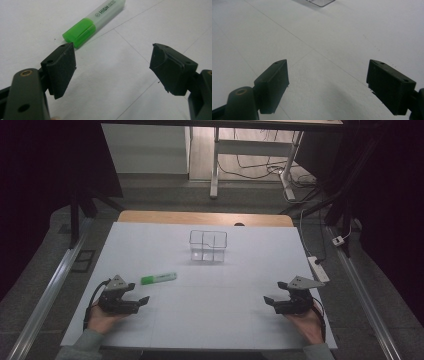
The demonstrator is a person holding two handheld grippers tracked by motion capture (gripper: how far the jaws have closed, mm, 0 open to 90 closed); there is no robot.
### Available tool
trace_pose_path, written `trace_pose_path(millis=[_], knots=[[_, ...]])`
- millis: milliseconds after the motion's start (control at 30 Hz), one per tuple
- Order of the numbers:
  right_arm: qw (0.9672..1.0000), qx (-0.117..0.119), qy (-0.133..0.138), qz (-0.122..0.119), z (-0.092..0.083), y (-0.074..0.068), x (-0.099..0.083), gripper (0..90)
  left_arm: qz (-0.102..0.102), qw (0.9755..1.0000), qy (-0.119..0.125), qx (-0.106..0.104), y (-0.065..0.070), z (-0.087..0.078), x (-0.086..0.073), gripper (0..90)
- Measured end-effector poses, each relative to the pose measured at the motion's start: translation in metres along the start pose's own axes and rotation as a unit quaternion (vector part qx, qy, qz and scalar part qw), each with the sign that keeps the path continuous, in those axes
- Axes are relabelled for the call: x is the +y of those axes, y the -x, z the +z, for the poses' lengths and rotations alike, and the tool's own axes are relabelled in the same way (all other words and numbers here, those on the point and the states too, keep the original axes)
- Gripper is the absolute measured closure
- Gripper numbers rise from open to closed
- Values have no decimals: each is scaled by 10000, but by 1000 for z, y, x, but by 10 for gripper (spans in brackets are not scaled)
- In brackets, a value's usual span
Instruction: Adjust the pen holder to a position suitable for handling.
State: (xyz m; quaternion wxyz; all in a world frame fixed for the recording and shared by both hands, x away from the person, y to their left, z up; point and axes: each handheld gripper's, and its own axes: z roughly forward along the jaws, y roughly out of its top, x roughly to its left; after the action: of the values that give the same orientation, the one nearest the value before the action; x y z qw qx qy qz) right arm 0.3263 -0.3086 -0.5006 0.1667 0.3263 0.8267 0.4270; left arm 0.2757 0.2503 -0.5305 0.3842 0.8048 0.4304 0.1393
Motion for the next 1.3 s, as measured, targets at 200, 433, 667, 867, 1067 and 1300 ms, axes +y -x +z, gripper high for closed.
trace_pose_path(millis=[200, 433, 667, 867, 1067, 1300], knots=[[10000, 23, -78, 7, 2, 1, -1, 178, 16, 10000, 24, 3, 1, -1, 1, 208], [10000, 13, -66, 29, 1, 0, -1, 184, 39, 10000, 57, -15, 2, -4, 1, 209], [10000, -34, -73, 41, 2, 0, -3, 186, 61, 10000, 73, -18, 2, -5, 2, 211], [9999, -8, -135, 46, 3, 0, -4, 189, 75, 10000, 55, -31, 2, -3, 5, 214], [9999, 12, -117, 87, 3, 1, -6, 189, 153, 9999, 56, -13, 3, -5, 9, 217], [9998, 13, -147, 92, 2, 1, -6, 189, 343, 9994, -2, -34, 5, -11, 23, 218]])
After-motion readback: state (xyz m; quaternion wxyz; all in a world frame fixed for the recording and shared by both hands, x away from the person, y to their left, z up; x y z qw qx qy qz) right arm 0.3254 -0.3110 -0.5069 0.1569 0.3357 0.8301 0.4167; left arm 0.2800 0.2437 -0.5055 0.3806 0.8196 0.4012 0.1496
